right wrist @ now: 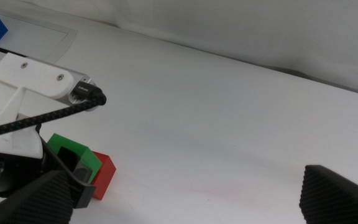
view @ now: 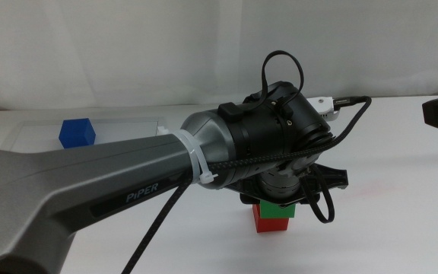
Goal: Stack red cubes first, then green, then blue cubes in a specific spot.
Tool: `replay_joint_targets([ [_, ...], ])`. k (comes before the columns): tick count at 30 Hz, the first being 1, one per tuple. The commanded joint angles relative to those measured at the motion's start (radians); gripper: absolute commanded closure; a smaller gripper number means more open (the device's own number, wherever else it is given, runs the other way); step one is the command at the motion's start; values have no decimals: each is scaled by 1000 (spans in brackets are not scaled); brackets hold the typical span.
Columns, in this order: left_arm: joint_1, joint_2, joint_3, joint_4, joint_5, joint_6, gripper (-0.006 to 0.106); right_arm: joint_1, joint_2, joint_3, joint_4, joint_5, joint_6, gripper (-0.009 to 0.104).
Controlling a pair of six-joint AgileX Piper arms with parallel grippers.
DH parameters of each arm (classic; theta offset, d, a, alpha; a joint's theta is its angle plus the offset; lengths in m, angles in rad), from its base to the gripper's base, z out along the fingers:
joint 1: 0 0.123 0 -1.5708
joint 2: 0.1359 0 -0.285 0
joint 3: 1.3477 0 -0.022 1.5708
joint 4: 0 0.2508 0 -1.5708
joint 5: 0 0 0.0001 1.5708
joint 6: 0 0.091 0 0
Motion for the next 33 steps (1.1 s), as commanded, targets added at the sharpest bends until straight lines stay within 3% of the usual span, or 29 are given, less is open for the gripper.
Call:
replay_joint_targets([
  [1, -6, 2, -7, 15, -16, -41, 103, -2, -2, 4, 9, -9, -5, -8],
  [13, 6, 11, -7, 64, -8, -86, 103, -2, -2, 4, 11, -9, -5, -8],
  [33, 12, 49, -7, 45, -37, -93, 103, -2, -2, 4, 11, 5, -5, -8],
])
